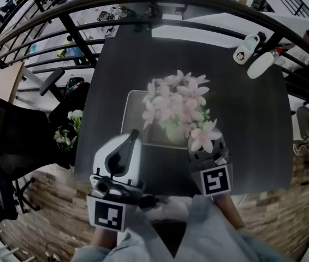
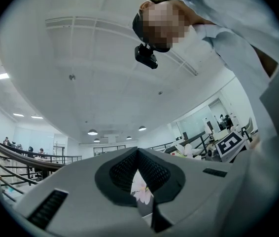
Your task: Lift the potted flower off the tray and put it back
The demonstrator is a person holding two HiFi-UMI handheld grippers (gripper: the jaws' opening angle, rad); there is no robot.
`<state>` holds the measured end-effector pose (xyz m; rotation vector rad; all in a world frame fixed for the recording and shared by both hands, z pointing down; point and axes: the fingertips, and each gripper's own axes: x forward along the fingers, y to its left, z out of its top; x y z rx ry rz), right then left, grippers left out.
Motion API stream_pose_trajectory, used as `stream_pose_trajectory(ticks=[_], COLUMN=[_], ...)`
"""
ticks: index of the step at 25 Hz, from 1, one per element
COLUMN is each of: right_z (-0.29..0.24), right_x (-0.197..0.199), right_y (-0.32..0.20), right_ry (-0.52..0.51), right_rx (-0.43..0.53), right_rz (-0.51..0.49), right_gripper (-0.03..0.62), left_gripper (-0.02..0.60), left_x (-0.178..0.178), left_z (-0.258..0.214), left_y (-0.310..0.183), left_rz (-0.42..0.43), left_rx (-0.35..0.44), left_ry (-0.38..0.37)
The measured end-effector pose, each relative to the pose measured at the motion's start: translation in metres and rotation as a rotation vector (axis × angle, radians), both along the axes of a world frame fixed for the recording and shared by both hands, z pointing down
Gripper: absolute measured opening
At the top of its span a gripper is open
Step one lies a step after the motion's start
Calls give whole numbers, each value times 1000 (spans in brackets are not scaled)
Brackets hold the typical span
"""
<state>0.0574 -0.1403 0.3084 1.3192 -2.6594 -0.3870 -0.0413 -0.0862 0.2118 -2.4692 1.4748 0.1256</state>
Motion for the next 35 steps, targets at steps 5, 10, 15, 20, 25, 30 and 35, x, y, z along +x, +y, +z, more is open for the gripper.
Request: stream_pose_trajectory(ticks=[5, 10, 15, 20, 25, 30, 35], right_z=[11, 22, 37, 51, 76, 93, 111], right_x=[1, 0, -2, -4, -3, -3, -3], right_y=[-8, -13, -20, -27, -33, -37, -42], right_ry=[-21, -25, -40, -36, 8, 53, 68], right_rx=[-19, -39, -63, -75, -133, -164, -203], right_rz=[-6, -17, -32, -42, -39, -49, -49], right_gripper=[51, 49, 49, 49, 49, 49, 49], left_gripper=[0, 0, 0, 0, 0, 0, 0], left_x=[0, -2, -6, -7, -10, -12, -14], left_z=[6, 10, 17, 24, 33, 40, 48], left_y=[-5, -8, -13, -16, -19, -23, -26], left_rz=[-16, -36, -53, -68, -80, -94, -109], left_rx=[-15, -31, -50, -74, -96, -117, -136], left_ry=[-7, -6, -9, -14, -13, -16, -18])
